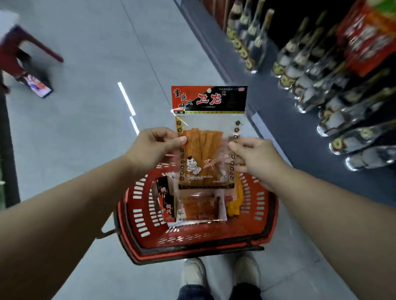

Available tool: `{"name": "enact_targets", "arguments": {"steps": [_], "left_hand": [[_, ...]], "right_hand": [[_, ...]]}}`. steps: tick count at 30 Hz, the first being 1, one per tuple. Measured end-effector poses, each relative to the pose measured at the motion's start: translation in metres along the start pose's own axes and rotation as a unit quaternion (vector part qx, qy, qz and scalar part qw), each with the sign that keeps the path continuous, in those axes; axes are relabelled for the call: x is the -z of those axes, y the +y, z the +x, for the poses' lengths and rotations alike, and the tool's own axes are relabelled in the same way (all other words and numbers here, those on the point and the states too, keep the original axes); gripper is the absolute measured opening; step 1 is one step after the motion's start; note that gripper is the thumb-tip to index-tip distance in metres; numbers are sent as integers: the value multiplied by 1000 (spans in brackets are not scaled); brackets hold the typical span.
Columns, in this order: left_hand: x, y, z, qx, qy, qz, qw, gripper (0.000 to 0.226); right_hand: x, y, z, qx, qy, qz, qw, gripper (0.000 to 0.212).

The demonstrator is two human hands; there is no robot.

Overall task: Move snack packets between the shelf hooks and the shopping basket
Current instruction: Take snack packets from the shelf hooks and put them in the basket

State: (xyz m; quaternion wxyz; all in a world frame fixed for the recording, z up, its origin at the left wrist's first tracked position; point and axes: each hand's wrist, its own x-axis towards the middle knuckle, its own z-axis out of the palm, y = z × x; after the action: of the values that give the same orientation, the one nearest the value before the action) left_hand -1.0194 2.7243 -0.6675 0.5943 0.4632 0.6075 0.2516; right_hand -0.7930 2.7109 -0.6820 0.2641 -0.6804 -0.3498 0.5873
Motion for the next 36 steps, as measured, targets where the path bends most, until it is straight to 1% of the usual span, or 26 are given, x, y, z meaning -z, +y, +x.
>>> {"name": "enact_targets", "arguments": {"steps": [3, 7, 10, 13, 16, 19, 21, 23, 25, 27, 30, 32, 36], "left_hand": [[15, 93, -14, -61, 3, 8, 998, 14], [28, 208, -56, -139, -2, 21, 990, 14], [31, 293, -96, -195, -13, 32, 980, 14], [30, 374, -136, -257, -16, 44, 965, 13], [19, 448, -180, -313, -25, 52, 948, 16], [-1, 511, -224, -365, -49, 44, 929, 13], [-20, 545, -251, -388, -73, 42, 918, 15], [-45, 571, -279, -412, -96, 41, 905, 17], [-74, 589, -304, -432, -116, 51, 893, 18], [-107, 605, -326, -444, -140, 54, 884, 18], [-166, 620, -364, -448, -187, 56, 872, 15], [-209, 626, -391, -454, -214, 68, 862, 19], [-298, 629, -441, -458, -279, 74, 841, 27]], "right_hand": [[24, -83, -37, 59, 14, 4, 998, 19], [58, -186, -108, 134, 39, -16, 990, 17], [89, -254, -167, 171, 71, -19, 983, 26], [118, -314, -232, 220, 98, 7, 970, 34], [145, -360, -297, 274, 156, 15, 949, 35], [175, -394, -361, 323, 231, 14, 918, 38], [197, -406, -402, 350, 278, 12, 894, 39], [222, -410, -442, 361, 318, 20, 876, 33], [244, -404, -483, 363, 347, 31, 864, 23], [269, -393, -521, 359, 373, 32, 855, 23], [309, -369, -574, 356, 434, 30, 827, 21], [337, -348, -607, 342, 473, 42, 811, 19], [392, -298, -675, 319, 537, 58, 779, 25]]}}
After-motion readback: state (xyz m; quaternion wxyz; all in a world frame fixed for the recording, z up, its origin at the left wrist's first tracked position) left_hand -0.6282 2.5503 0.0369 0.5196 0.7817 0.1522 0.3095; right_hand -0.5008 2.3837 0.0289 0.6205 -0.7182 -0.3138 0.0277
